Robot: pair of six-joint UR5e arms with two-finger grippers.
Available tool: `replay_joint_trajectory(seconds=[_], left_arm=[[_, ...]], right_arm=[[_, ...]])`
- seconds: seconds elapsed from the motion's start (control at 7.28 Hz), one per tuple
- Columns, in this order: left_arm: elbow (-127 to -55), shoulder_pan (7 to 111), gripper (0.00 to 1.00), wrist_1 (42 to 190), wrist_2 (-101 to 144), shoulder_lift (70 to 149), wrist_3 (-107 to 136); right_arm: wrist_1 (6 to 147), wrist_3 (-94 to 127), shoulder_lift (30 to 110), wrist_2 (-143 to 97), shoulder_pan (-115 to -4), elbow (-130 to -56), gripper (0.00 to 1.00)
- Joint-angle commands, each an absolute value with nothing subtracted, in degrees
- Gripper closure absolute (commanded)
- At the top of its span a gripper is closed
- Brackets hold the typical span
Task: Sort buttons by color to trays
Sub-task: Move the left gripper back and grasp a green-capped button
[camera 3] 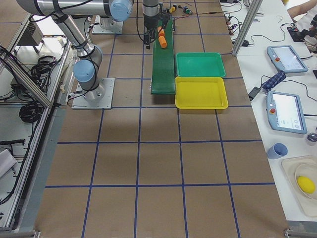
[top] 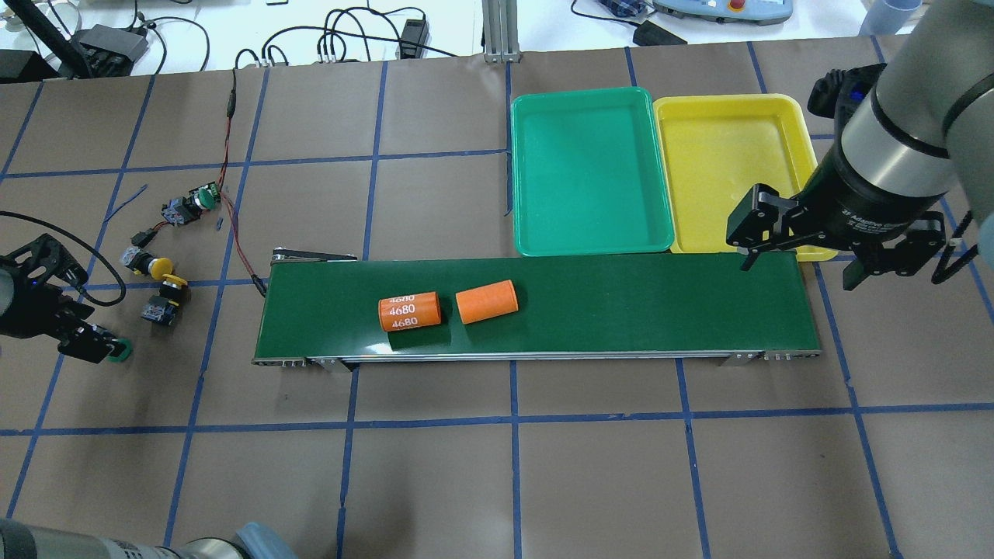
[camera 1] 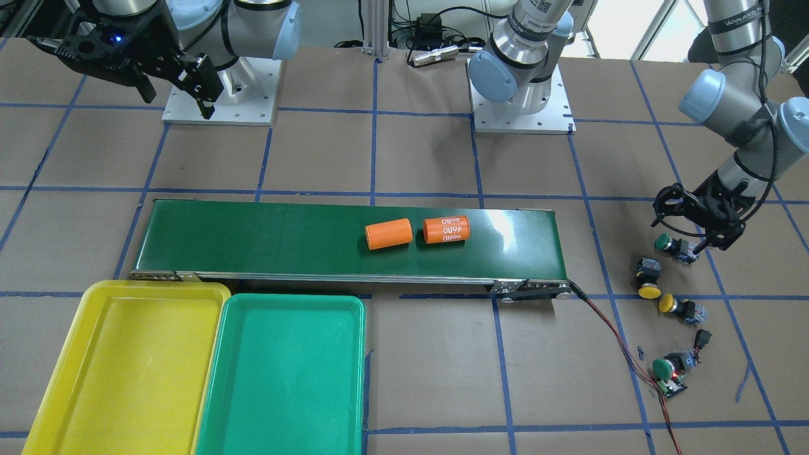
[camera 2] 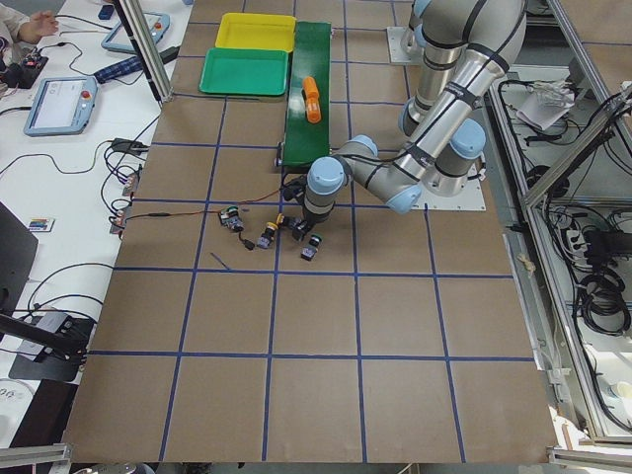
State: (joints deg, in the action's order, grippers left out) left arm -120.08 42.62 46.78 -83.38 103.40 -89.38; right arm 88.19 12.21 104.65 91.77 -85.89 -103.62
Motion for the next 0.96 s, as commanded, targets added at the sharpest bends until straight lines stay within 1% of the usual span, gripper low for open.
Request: replay_joint_trajectory(seconds=[0.0,0.27,0.41,0.82], left_arm=[[-120.23,41.75,0.00,43.68,-88.39,107.30,-96.37],[-120.15,41.92,0.00,43.59,-89.03,108.80,-100.27],[-120.15,41.92,0.03,43.51,-88.95,108.98,-100.37],[-119.62,42.80,0.00,42.89,-88.34,108.63,-100.46]], right_arm=[[87.90,12.91,104.68,91.67,-85.96,-103.71,0.00],[88.42,12.22,104.68,91.76,-85.87,-103.62,0.00],[88.42,12.22,104.68,91.76,-85.87,-103.62,0.00],[88.68,12.22,104.76,91.67,-85.61,-103.62,0.00]])
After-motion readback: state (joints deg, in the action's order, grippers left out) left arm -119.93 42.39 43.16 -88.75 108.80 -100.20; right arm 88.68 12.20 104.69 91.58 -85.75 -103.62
